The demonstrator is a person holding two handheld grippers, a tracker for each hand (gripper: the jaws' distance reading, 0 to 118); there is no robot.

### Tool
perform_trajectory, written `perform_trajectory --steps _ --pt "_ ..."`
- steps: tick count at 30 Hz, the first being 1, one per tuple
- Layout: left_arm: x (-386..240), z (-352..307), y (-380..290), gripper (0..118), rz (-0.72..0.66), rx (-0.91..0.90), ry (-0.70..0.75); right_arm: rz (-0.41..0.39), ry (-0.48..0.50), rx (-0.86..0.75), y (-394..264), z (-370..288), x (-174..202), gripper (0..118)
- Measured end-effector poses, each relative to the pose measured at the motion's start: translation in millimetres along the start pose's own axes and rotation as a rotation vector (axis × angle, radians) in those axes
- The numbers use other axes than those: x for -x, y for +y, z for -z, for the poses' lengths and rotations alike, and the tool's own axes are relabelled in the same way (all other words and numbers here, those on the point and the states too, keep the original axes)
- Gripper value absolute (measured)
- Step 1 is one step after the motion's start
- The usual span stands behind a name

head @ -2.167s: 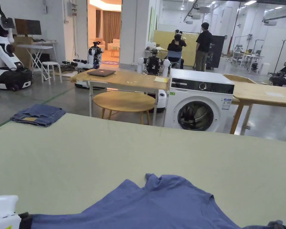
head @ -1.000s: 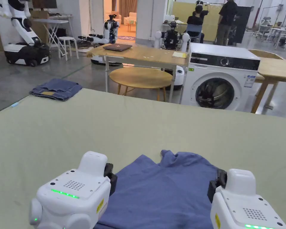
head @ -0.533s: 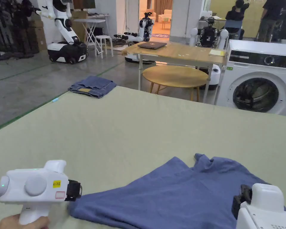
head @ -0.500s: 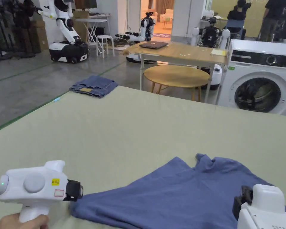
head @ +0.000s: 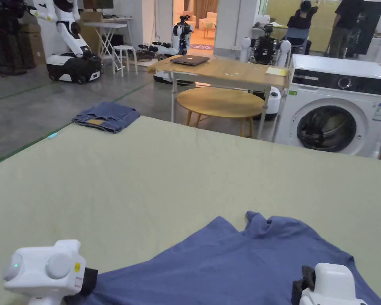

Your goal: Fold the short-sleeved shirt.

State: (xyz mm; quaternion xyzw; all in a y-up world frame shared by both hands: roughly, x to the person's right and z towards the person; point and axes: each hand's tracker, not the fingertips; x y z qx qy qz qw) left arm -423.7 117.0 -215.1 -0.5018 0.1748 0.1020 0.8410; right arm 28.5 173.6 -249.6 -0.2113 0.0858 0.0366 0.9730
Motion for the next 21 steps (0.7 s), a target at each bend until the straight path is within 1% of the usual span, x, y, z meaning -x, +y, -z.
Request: perform_trajectory --steps 1,2,3,4,6,9,10,11,12,13,15,16,17,19,21 --pt "-3.8 -2.2 -2.0 39 0.022 -0.014 -0.007 0.002 0.001 0.005 3.9 7.7 -4.2 0" --pt "-5.4 -4.0 -3.6 25 0.004 -0.026 -0.027 0.003 0.002 0.013 8.6 16.1 -8.0 0" --pt "-4.5 -4.4 -2.9 7 -0.024 -0.044 -0.080 0.004 0.000 0.022 15.5 27.5 -12.9 0" --pt "-1.2 -3.8 -3.9 0 -0.054 -0.035 -0.144 0.003 0.004 0.033 24.3 41.0 -18.8 0" --pt "-4.7 -5.6 -7.3 0 -0.048 -0.046 -0.106 0.000 0.023 0.070 43.2 72.7 -31.2 0" --pt "0.4 -7.0 -9.5 0 -0.060 -0.059 -0.124 -0.009 0.046 0.158 76.2 136.1 -53.9 0" --pt "1.7 -8.6 -10.6 0 -0.080 -0.061 -0.140 -0.015 0.049 0.185 86.6 158.8 -61.0 6" --pt "2.4 -9.7 -11.4 0 -0.088 -0.064 -0.145 -0.042 0.055 0.217 94.6 179.3 -65.0 21" --pt "3.8 -9.3 -11.4 0 -0.089 -0.063 -0.144 -0.060 0.094 0.283 102.7 203.8 -71.8 42" --pt "3.4 -9.5 -12.1 0 -0.087 -0.060 -0.145 -0.093 0.082 0.342 108.7 226.9 -75.4 62" --pt "2.8 -10.3 -13.4 0 -0.086 -0.063 -0.144 -0.132 0.105 0.399 111.4 258.8 -78.7 63" --pt "2.4 -9.3 -13.1 0 -0.087 -0.061 -0.144 -0.172 0.107 0.436 111.7 274.7 -78.6 63" --pt "2.3 -9.4 -13.6 0 -0.092 -0.061 -0.146 -0.186 0.120 0.464 111.3 286.5 -79.1 63" --pt "1.3 -9.5 -14.4 0 -0.097 -0.060 -0.142 -0.193 0.129 0.525 103.8 311.3 -79.6 63" --pt "-0.9 -10.9 -15.7 0 -0.101 -0.060 -0.141 -0.182 0.168 0.601 93.0 329.7 -79.8 63"
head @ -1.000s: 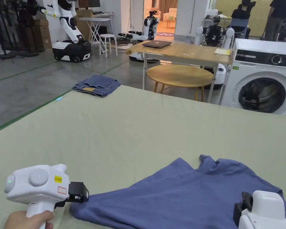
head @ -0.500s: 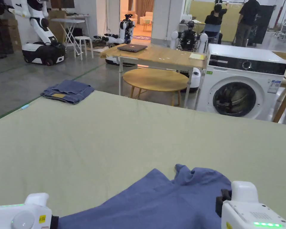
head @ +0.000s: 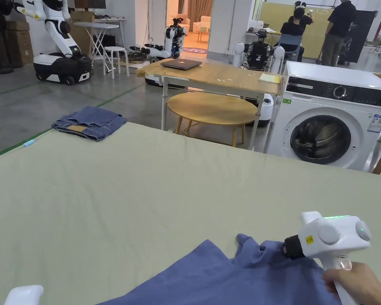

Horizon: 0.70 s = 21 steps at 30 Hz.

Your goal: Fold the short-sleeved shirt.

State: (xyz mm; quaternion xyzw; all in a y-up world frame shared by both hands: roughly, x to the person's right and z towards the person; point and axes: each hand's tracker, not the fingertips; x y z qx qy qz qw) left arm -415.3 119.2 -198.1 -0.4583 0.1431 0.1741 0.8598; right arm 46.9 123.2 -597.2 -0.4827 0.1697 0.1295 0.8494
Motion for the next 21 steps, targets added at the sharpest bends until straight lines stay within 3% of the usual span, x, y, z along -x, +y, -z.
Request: perform_trajectory --steps 2,5,6,7,8,9,11,14,18,21 --pt "-0.6 -1.9 0.1 0 -0.002 0.000 -0.004 0.008 0.053 0.054 -5.0 14.0 0.9 63" --pt "-2.9 -4.7 0.3 0 0.003 -0.003 -0.009 0.015 0.023 -0.007 -3.5 7.7 3.6 60" --pt "-4.0 -6.1 0.6 0 0.005 -0.007 -0.009 0.017 0.045 -0.016 -6.5 4.0 5.7 49" --pt "-6.0 -7.2 1.2 0 0.011 -0.012 -0.012 0.008 0.089 -0.029 -6.3 3.9 10.7 17" --pt "-7.3 -7.4 1.7 0 0.015 -0.015 -0.012 -0.007 0.082 -0.022 -5.3 5.1 15.4 2" --pt "-8.5 -7.5 2.3 0 0.018 -0.018 -0.012 -0.022 0.004 -0.031 -7.2 2.8 24.4 2" --pt "-10.8 -9.5 3.3 0 0.024 -0.026 -0.016 -0.029 0.009 -0.078 -11.9 -8.5 28.6 2" --pt "-12.9 -20.8 6.4 0 0.048 -0.080 -0.066 0.085 0.011 -0.186 -16.5 -43.7 17.7 1" --pt "-14.2 -49.1 13.8 0 0.088 -0.179 -0.044 0.118 -0.033 -0.350 -27.2 -121.1 7.2 1" --pt "-19.1 -75.4 27.5 0 0.086 -0.260 -0.099 0.071 -0.131 -0.437 -37.0 -175.9 6.5 1"
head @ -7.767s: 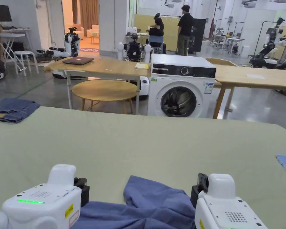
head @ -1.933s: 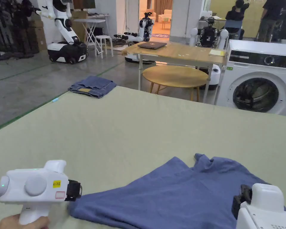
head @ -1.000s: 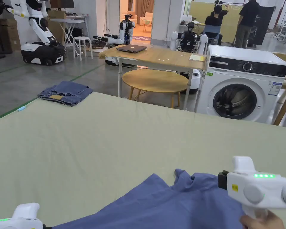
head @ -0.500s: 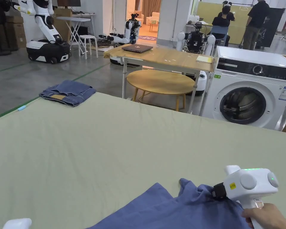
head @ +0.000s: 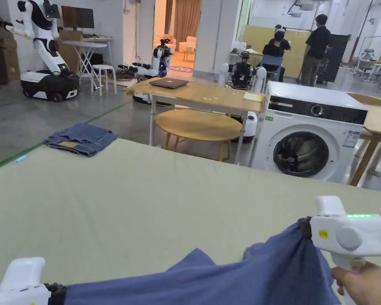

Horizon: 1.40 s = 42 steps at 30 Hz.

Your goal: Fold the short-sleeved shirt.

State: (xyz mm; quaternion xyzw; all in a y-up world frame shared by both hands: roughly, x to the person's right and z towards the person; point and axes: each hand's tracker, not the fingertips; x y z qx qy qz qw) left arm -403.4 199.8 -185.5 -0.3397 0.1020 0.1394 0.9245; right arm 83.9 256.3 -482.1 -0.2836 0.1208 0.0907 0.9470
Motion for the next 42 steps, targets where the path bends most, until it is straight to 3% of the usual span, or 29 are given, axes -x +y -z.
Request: perform_trajectory --steps 6,11,13,20,26,34,42 --pt "-34.9 -37.7 79.3 0 0.108 -0.164 -0.046 0.055 -0.150 -0.188 42.9 -102.3 -46.3 1" --pt "-83.2 -61.5 183.6 0 0.219 -0.302 -0.060 0.147 -0.260 -0.327 84.8 -174.2 -91.0 1" --pt "-101.8 -70.0 224.2 0 0.231 -0.347 -0.068 0.145 -0.306 -0.362 100.5 -193.7 -101.6 1" --pt "-164.4 -84.6 334.5 0 0.269 -0.410 -0.077 0.168 -0.382 -0.454 158.9 -230.1 -131.5 1" --pt "-185.3 -74.9 401.4 0 0.252 -0.445 -0.072 0.137 -0.428 -0.508 218.5 -225.4 -144.8 1" --pt "-199.5 -64.0 445.6 0 0.268 -0.490 -0.018 0.092 -0.468 -0.560 257.6 -206.7 -138.8 1" --pt "-184.4 -34.2 392.8 0 0.290 -0.459 -0.009 0.082 -0.458 -0.505 204.7 -182.5 -129.1 1"
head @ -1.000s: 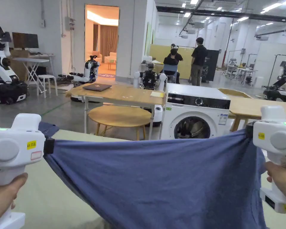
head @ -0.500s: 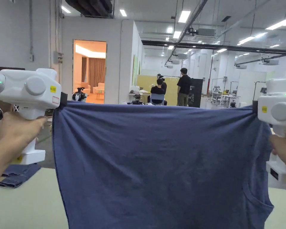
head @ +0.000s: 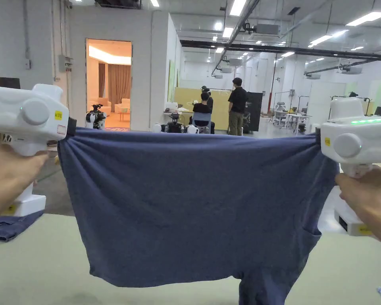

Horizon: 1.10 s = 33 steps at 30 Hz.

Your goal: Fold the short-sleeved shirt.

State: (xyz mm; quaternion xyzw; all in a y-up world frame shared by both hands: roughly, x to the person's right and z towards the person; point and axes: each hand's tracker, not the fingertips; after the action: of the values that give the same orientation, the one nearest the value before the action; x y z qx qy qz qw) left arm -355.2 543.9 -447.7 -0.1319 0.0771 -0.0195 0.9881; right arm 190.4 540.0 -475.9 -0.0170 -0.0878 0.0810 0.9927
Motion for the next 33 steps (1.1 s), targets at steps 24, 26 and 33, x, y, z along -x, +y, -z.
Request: perform_trajectory --steps 24,26,33 --pt "5.2 -197.3 -353.1 0 -0.044 0.250 -0.136 -0.033 0.081 0.368 -297.3 -244.8 -32.5 1" --pt "6.7 -204.4 -384.0 0 -0.052 0.307 -0.132 -0.084 0.076 0.411 -321.6 -260.3 -29.9 1" --pt "8.0 -210.5 -461.7 0 -0.081 0.493 -0.146 -0.130 0.100 0.574 -389.9 -288.7 -29.2 1"
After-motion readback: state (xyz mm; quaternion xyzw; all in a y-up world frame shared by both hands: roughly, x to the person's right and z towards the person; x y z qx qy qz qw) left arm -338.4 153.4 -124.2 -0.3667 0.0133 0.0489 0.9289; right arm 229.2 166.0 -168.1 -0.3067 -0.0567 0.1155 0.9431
